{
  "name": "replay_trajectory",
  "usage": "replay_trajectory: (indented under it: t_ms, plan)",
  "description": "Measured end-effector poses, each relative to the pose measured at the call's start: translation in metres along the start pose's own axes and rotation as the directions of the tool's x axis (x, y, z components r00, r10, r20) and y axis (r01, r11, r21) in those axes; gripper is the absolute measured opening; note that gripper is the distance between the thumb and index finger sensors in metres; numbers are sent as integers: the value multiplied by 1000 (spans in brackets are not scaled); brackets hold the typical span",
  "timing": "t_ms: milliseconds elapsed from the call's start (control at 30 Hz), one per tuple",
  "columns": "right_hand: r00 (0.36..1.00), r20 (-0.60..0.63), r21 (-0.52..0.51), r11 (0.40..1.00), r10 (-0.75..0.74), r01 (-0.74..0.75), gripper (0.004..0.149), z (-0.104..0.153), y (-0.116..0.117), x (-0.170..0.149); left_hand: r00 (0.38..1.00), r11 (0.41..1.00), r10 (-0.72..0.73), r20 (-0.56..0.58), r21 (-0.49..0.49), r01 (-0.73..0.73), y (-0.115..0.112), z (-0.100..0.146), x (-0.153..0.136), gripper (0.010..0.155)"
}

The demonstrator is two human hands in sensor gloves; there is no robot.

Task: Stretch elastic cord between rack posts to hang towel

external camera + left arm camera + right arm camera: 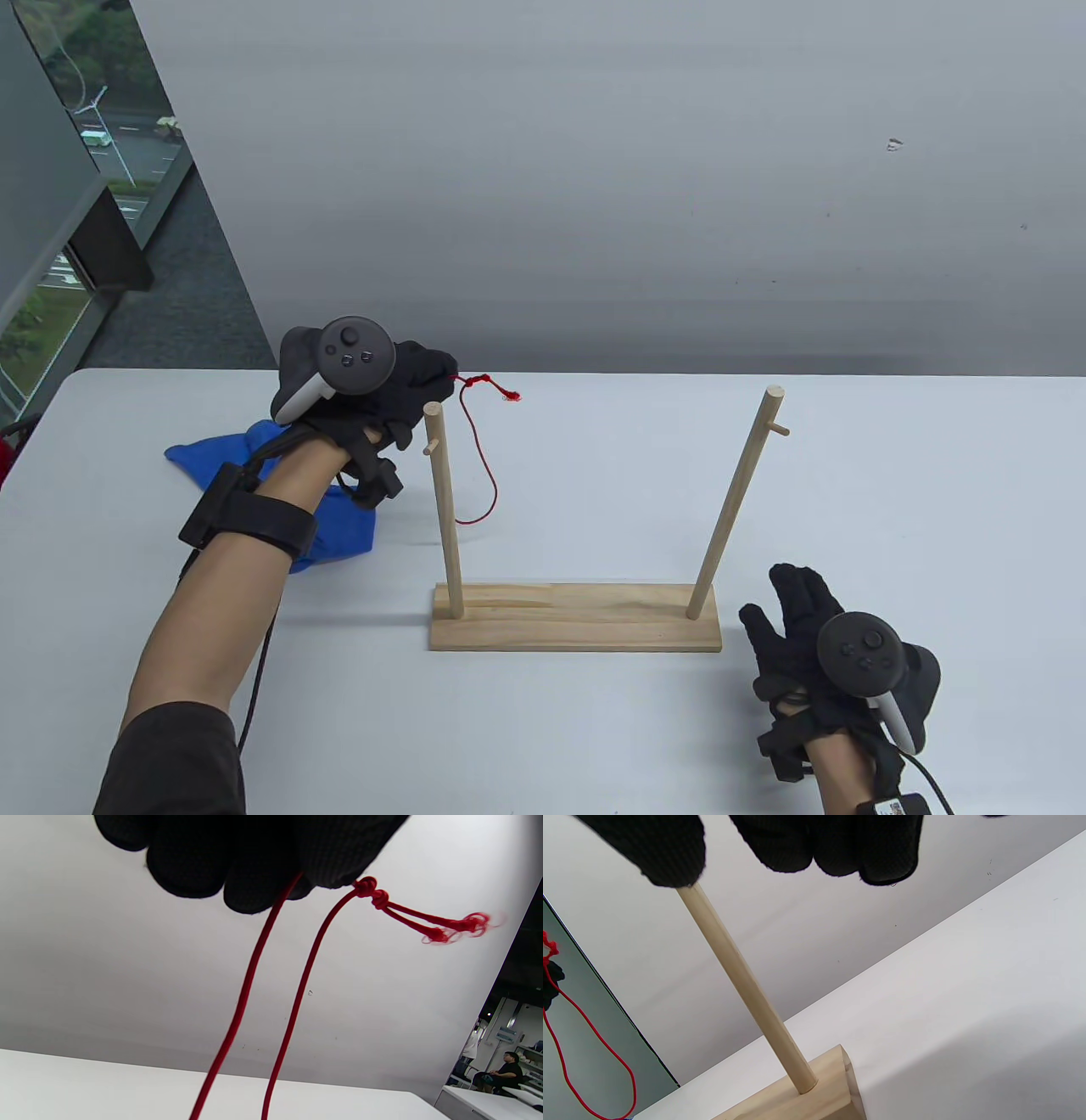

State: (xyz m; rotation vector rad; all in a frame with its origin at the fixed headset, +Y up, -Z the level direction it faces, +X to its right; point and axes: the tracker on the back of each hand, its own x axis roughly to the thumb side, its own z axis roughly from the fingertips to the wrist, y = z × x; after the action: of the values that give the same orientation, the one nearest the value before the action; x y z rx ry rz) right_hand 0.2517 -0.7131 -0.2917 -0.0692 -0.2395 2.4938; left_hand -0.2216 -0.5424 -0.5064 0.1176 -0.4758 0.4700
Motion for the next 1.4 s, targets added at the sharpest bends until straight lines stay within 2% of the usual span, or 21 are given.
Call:
replay_trajectory:
  t_ms: [267,533,1000,1400]
  plan:
    - [1000,3,11,1000,-8,8,70,1,1,1,996,997,55,69,45,-58,35,16,21,41]
    - [1000,7,12,1000,-9,9,70,1,2,1,977,982,165,134,65,-175,55,27,34,41]
    - [1000,6,18,1000,-8,8,70,2,4,2,917,937,317,243,69,-342,62,37,52,40]
    - [1000,10,23,1000,-8,8,70,2,5,3,884,922,336,325,80,-379,65,49,61,40]
